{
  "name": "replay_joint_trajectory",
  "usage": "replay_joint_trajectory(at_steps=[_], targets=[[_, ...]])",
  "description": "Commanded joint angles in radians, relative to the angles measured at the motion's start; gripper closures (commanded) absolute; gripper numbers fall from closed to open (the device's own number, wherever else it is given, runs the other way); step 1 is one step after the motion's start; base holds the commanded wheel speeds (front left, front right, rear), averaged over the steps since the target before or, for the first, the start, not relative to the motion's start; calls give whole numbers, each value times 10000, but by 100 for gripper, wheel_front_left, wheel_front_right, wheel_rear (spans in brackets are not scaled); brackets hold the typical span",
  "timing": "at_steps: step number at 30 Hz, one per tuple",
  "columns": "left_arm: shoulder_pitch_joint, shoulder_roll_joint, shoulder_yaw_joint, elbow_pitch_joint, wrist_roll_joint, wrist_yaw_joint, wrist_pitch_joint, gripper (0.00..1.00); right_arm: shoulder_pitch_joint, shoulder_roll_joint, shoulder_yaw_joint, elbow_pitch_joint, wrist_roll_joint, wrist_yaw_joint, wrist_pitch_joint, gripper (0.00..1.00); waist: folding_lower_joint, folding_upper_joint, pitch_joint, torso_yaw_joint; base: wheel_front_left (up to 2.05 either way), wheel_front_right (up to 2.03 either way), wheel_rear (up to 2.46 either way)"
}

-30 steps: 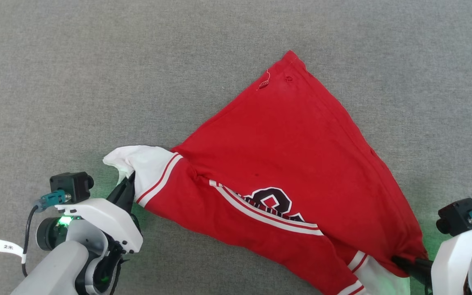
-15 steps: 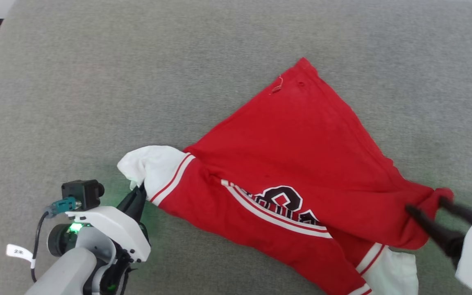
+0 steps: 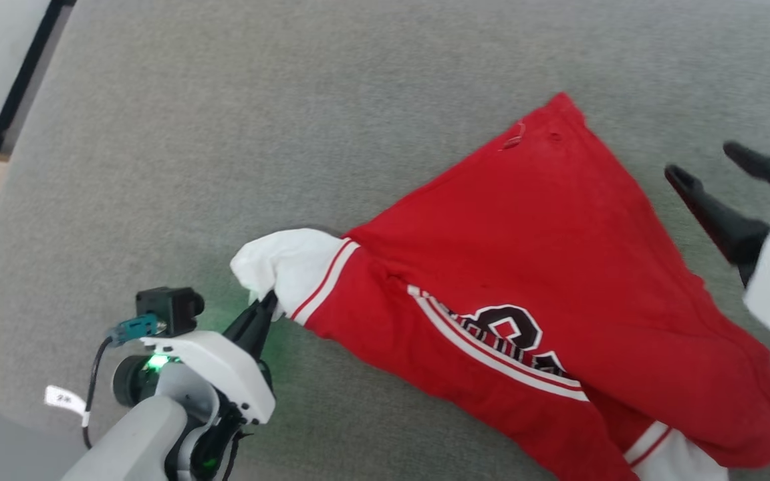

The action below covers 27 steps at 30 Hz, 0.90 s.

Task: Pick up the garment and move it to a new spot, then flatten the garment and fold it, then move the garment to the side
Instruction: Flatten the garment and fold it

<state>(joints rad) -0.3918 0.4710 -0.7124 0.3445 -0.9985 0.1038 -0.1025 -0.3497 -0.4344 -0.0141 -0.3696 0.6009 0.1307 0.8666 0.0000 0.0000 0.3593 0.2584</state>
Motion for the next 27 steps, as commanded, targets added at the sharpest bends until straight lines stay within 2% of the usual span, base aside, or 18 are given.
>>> replay_joint_trajectory(at_steps=[1, 8, 18, 23, 27], targets=[[-167, -80, -59, 77, 57, -60, 21, 100, -489, -199, 289, 370, 23, 0, -145, 0, 0, 0, 171, 270, 0, 0, 0], [-791, -700, -392, 471, 238, -346, 100, 100, -2859, -906, 1962, 3161, 104, -2, -636, 0, 0, 0, 546, 1118, 0, 0, 0], [-1253, -1385, -729, 1218, 343, -886, -69, 100, -4786, -1268, 3869, 7016, 422, 0, -487, 0, 0, 0, 895, 2028, 0, 0, 0], [-1224, -1501, -754, 1595, 263, -1058, -221, 100, -4693, -1323, 4727, 8682, 720, -9, 376, 0, 0, 0, 986, 2204, 0, 0, 0], [-1243, -1553, -748, 1815, 211, -1132, -280, 100, -4436, -1438, 5405, 9545, 1007, -12, 1580, 0, 0, 0, 1009, 2210, 0, 0, 0]])
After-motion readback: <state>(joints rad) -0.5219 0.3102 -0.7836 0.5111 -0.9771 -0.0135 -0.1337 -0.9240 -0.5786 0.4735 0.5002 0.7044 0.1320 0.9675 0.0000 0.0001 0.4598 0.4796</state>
